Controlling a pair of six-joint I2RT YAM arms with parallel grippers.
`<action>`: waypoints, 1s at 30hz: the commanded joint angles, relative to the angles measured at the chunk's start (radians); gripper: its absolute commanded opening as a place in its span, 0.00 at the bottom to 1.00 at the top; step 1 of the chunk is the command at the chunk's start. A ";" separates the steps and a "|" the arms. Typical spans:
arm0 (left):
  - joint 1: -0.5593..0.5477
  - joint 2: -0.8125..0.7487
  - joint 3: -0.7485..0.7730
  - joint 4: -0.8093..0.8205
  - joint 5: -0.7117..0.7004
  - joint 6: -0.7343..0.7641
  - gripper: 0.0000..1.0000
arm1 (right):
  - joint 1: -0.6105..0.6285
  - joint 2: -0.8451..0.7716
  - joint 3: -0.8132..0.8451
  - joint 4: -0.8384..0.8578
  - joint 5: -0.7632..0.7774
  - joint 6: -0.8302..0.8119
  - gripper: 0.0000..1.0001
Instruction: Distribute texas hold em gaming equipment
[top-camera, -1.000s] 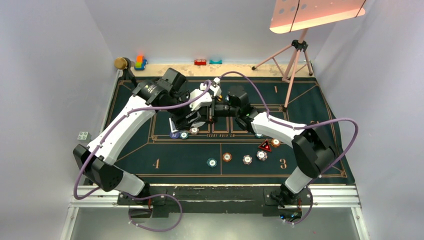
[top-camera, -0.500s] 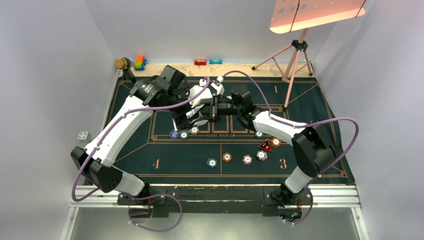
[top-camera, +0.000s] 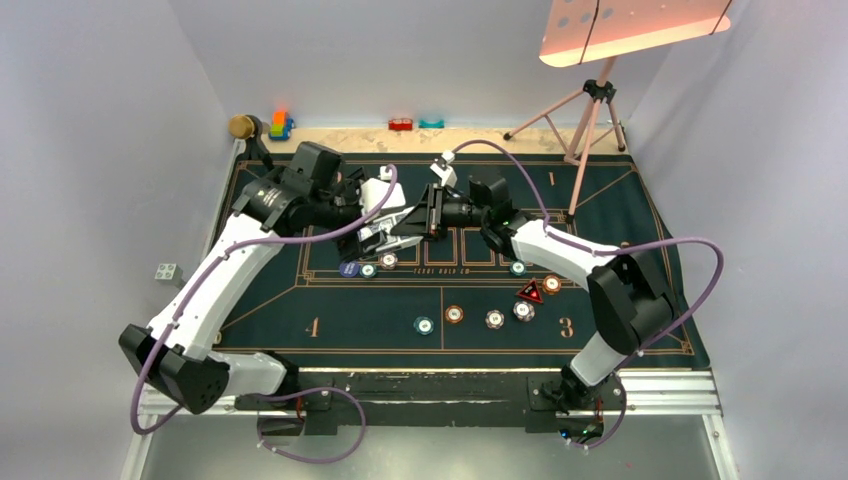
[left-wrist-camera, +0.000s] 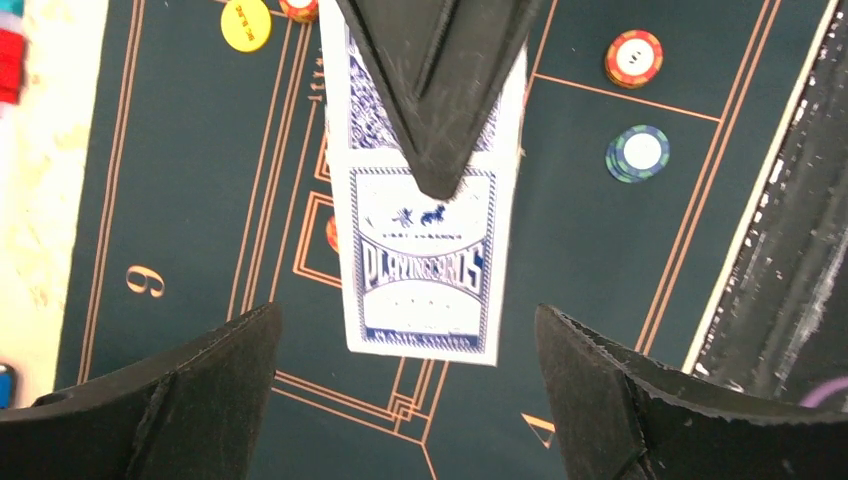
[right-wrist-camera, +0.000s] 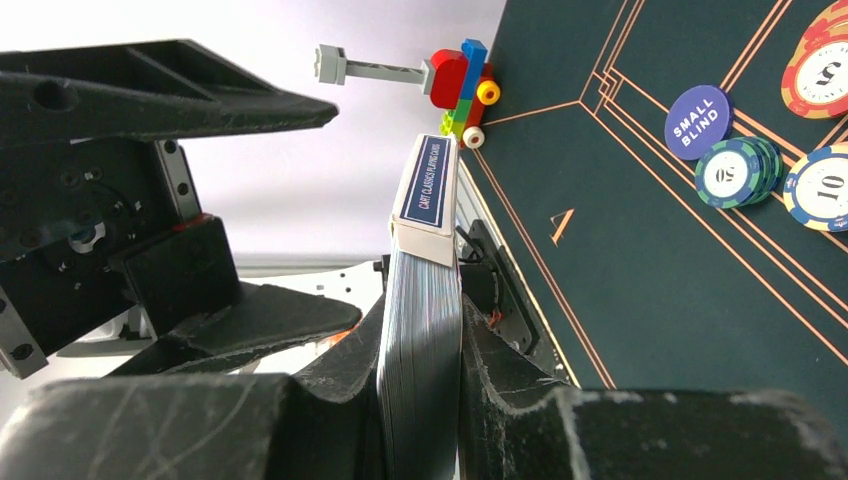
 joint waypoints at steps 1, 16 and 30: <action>0.013 0.039 0.008 0.102 0.068 0.107 1.00 | 0.002 -0.072 0.043 0.018 -0.006 0.016 0.01; 0.061 0.142 0.114 -0.049 0.252 0.274 1.00 | 0.001 -0.117 0.082 -0.074 0.060 0.027 0.00; 0.046 0.205 0.134 -0.073 0.185 0.192 0.91 | 0.002 -0.119 0.077 -0.058 0.074 0.045 0.00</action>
